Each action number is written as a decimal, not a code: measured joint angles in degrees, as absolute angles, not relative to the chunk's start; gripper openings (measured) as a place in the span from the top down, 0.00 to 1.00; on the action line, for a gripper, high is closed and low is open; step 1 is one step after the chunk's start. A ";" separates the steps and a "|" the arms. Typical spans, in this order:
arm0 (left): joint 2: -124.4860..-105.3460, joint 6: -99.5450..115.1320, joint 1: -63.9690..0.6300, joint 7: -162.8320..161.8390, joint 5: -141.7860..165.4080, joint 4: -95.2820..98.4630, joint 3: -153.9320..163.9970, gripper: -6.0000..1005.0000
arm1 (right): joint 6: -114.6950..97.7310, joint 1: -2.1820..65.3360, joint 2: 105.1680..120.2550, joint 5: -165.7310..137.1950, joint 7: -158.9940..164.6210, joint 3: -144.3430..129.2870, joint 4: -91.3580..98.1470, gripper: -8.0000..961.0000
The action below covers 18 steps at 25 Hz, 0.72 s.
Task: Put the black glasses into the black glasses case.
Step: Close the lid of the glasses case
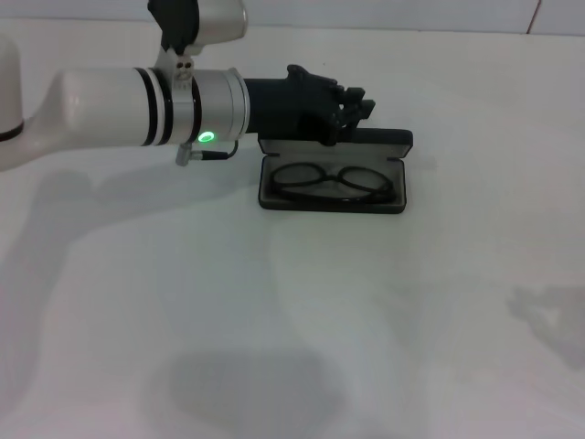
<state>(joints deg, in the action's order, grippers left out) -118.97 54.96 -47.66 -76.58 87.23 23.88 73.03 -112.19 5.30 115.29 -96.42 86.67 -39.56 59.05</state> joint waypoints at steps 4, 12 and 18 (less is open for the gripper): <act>-119.12 54.46 -47.48 -77.34 88.53 23.70 73.11 0.81 | -111.04 6.92 115.17 -97.41 86.51 -39.49 57.44 0.81; -119.19 54.38 -47.35 -78.12 89.47 23.59 73.21 0.81 | -109.87 8.07 115.13 -97.91 86.32 -39.62 56.55 0.81; -119.33 54.31 -47.42 -79.16 91.75 23.48 73.21 0.81 | -109.76 8.31 115.13 -97.91 85.55 -39.46 55.22 0.81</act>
